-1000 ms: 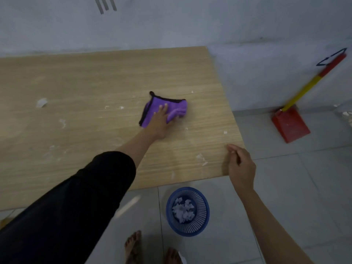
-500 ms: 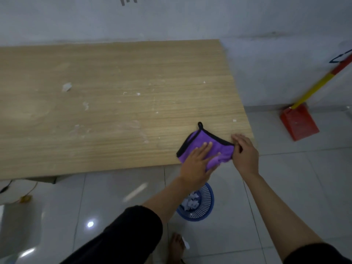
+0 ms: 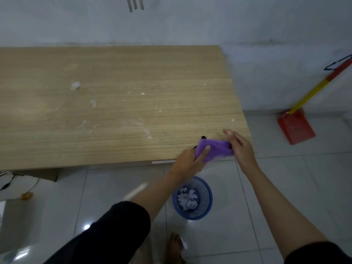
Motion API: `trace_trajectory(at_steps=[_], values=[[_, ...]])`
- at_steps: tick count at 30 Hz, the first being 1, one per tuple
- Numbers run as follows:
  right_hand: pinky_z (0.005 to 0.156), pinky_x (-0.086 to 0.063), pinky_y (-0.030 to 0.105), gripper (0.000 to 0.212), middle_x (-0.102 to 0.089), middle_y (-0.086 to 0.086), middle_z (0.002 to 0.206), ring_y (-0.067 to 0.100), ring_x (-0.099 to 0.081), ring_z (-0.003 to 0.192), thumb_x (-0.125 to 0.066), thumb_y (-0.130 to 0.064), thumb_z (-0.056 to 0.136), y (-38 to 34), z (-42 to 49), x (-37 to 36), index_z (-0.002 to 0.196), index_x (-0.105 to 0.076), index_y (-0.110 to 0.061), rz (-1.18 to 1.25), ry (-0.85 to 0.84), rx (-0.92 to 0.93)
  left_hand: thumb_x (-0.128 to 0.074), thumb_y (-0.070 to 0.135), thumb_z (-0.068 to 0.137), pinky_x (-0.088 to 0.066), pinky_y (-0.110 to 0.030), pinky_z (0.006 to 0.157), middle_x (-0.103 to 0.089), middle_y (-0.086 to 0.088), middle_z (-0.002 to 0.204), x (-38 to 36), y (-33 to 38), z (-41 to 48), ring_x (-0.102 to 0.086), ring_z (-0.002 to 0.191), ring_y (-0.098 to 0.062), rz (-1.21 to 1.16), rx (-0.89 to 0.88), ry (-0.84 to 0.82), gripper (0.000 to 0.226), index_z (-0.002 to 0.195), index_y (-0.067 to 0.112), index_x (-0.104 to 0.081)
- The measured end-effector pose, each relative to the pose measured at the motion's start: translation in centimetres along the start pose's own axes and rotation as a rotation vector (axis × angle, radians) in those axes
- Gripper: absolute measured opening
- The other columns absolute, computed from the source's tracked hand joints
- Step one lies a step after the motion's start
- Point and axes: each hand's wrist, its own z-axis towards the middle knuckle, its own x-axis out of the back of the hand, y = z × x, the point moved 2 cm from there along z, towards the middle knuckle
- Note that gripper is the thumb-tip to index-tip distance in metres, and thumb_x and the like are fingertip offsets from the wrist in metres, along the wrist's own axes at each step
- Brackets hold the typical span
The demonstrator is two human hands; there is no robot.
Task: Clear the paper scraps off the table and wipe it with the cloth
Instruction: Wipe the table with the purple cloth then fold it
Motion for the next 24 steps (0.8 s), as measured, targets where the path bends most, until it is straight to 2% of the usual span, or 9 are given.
trace_trajectory(at_steps=[2, 6, 9, 12, 14, 17, 20, 22, 24], values=[[0.089, -0.048, 0.024, 0.044, -0.061, -0.002, 0.119, 0.009, -0.057, 0.107, -0.064, -0.048, 0.076, -2.4, -0.3, -1.2, 0.116, -0.061, -0.029, 0.078, -0.195, 0.042, -0.043, 0.043, 0.094, -0.032, -0.02, 0.043, -0.046, 0.003, 0.049, 2.2, 0.8, 1.1, -0.038, 0.039, -0.007, -0.024, 0.019, 0.093, 0.044, 0.055, 0.021, -0.048], [0.074, -0.055, 0.024, 0.045, -0.07, -0.001, 0.098, 0.013, -0.066, 0.089, -0.083, -0.027, 0.064, -5.7, 0.5, -3.7, 0.105, -0.065, -0.023, -0.063, -0.417, 0.089, -0.051, 0.039, 0.091, -0.027, -0.018, 0.043, -0.039, 0.006, 0.047, 7.1, 1.3, 3.0, -0.034, 0.044, -0.01, -0.016, 0.034, 0.261, 0.048, 0.048, 0.021, -0.039], [0.063, -0.051, 0.016, 0.03, -0.069, -0.001, 0.087, 0.015, -0.064, 0.078, -0.077, -0.021, 0.071, -6.9, 2.5, -4.2, 0.1, -0.067, -0.021, -0.062, -0.252, 0.113, -0.047, 0.04, 0.093, -0.041, -0.024, 0.062, -0.058, 0.002, 0.064, 10.7, 0.1, 3.6, -0.053, 0.061, -0.01, 0.029, -0.028, 0.282, 0.034, 0.069, 0.017, -0.058], [0.057, -0.044, 0.014, 0.031, -0.065, 0.003, 0.088, 0.016, -0.058, 0.077, -0.069, -0.014, 0.079, -7.1, 4.5, -1.9, 0.109, -0.064, -0.013, -0.028, 0.163, 0.126, -0.042, 0.039, 0.095, -0.045, -0.032, 0.081, -0.069, -0.006, 0.103, 14.2, -3.5, 3.7, -0.061, 0.097, -0.019, 0.138, 0.022, 0.356, 0.036, 0.104, 0.012, -0.064], [0.061, -0.038, 0.022, 0.025, -0.062, 0.011, 0.084, 0.02, -0.057, 0.079, -0.065, -0.017, 0.081, -6.0, 5.7, 0.3, 0.104, -0.064, -0.006, -0.161, 0.389, 0.148, -0.041, 0.037, 0.095, -0.045, -0.034, 0.085, -0.067, -0.008, 0.112, 15.8, -6.0, 3.3, -0.059, 0.106, -0.025, 0.245, 0.045, 0.433, 0.036, 0.108, 0.013, -0.064], [0.067, -0.037, 0.032, 0.035, -0.057, 0.027, 0.079, 0.039, -0.056, 0.081, -0.056, -0.031, 0.075, -2.8, 7.6, 1.7, 0.085, -0.063, 0.001, -0.467, 0.449, 0.161, -0.047, 0.028, 0.092, -0.039, -0.037, 0.101, -0.059, -0.011, 0.128, 17.0, -9.6, 3.1, -0.051, 0.121, -0.027, 0.371, 0.103, 0.483, 0.03, 0.114, 0.014, -0.062], [0.094, -0.037, 0.04, 0.064, -0.051, 0.032, 0.116, 0.045, -0.046, 0.114, -0.047, -0.052, 0.07, 1.1, 7.1, 0.0, 0.1, -0.06, 0.003, -0.606, 0.29, 0.055, -0.047, 0.026, 0.094, -0.025, -0.043, 0.114, -0.042, -0.008, 0.144, 16.9, -11.8, 2.6, -0.032, 0.137, -0.024, 0.405, 0.204, 0.409, 0.033, 0.125, 0.019, -0.054], [0.112, -0.015, 0.047, 0.061, -0.032, 0.025, 0.144, 0.04, -0.022, 0.137, -0.058, -0.056, 0.075, 2.4, 5.9, -2.2, 0.109, -0.055, -0.005, -0.721, 0.204, 0.003, -0.043, 0.027, 0.096, -0.015, -0.046, 0.117, -0.034, -0.007, 0.149, 16.5, -12.0, 2.2, -0.023, 0.141, -0.022, 0.342, 0.201, 0.394, 0.035, 0.129, 0.02, -0.05], [0.115, -0.003, 0.048, 0.054, -0.023, 0.018, 0.151, 0.034, -0.01, 0.142, -0.055, -0.06, 0.079, 2.1, 4.9, -5.0, 0.105, -0.053, -0.013, -0.776, 0.167, 0.049, -0.036, 0.028, 0.098, -0.007, -0.043, 0.119, -0.03, -0.004, 0.151, 16.3, -11.3, 1.9, -0.017, 0.143, -0.018, 0.231, 0.201, 0.431, 0.038, 0.134, 0.019, -0.045]])
